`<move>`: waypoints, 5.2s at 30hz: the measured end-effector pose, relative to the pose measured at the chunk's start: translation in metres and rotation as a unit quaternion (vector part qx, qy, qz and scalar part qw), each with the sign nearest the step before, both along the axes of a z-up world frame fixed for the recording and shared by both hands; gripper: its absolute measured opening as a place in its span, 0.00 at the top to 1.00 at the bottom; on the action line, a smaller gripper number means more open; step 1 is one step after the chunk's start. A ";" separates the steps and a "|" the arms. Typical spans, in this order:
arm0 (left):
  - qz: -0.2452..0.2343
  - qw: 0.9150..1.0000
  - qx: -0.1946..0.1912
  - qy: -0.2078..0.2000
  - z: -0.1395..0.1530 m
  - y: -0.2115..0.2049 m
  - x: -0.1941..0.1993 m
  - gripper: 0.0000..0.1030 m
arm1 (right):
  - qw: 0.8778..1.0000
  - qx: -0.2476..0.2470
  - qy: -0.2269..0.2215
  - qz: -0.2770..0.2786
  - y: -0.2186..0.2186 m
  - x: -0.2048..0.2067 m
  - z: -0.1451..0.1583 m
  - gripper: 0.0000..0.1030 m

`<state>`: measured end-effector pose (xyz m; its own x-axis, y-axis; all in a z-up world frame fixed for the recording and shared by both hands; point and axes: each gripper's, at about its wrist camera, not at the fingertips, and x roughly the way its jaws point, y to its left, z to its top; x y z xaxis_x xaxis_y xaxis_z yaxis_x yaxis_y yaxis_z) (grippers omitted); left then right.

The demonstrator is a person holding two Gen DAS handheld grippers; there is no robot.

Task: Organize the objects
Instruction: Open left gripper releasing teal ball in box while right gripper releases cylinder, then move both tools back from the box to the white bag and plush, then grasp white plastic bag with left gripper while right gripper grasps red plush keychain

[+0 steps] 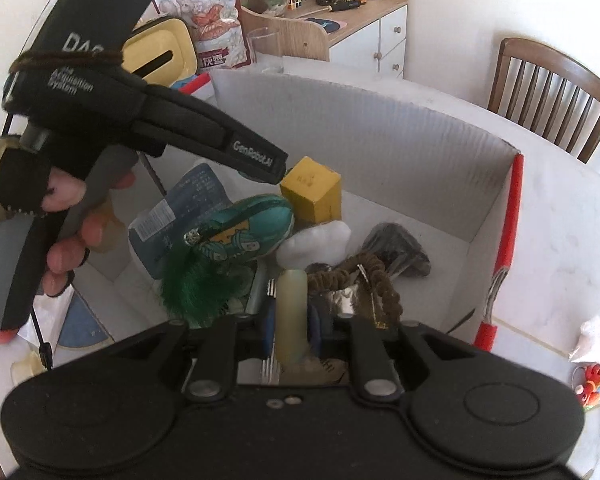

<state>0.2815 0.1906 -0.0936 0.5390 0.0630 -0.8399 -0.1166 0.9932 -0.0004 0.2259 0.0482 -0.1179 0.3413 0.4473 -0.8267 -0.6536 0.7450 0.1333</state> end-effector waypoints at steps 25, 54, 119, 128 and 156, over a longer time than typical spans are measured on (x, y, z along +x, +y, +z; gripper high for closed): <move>0.003 1.000 -0.001 -0.006 0.017 -0.009 -0.021 0.49 | 0.999 0.031 -0.002 -0.018 -0.022 -0.011 0.026 0.60; -0.043 0.993 -0.001 -0.109 0.103 -0.093 -0.109 0.31 | 0.992 0.092 -0.079 -0.040 -0.103 -0.064 0.103 0.37; -0.080 0.993 -0.063 -0.058 -0.019 -0.279 0.025 0.02 | 0.990 0.022 -0.090 -0.109 -0.275 0.034 -0.039 0.07; -0.096 0.991 -0.083 -0.040 -0.038 -0.285 0.049 0.02 | 0.990 0.021 -0.087 -0.106 -0.257 0.045 -0.056 0.14; -0.134 0.988 -0.080 -0.017 -0.054 -0.300 0.059 0.48 | 0.988 0.026 -0.112 -0.103 -0.247 0.035 -0.056 0.57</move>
<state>0.3405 -0.1093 -0.1473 0.5468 -0.2169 -0.8087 0.1528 0.9755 -0.1583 0.2606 -0.1988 -0.1740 0.6006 0.3892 -0.6984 -0.5062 0.8613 0.0446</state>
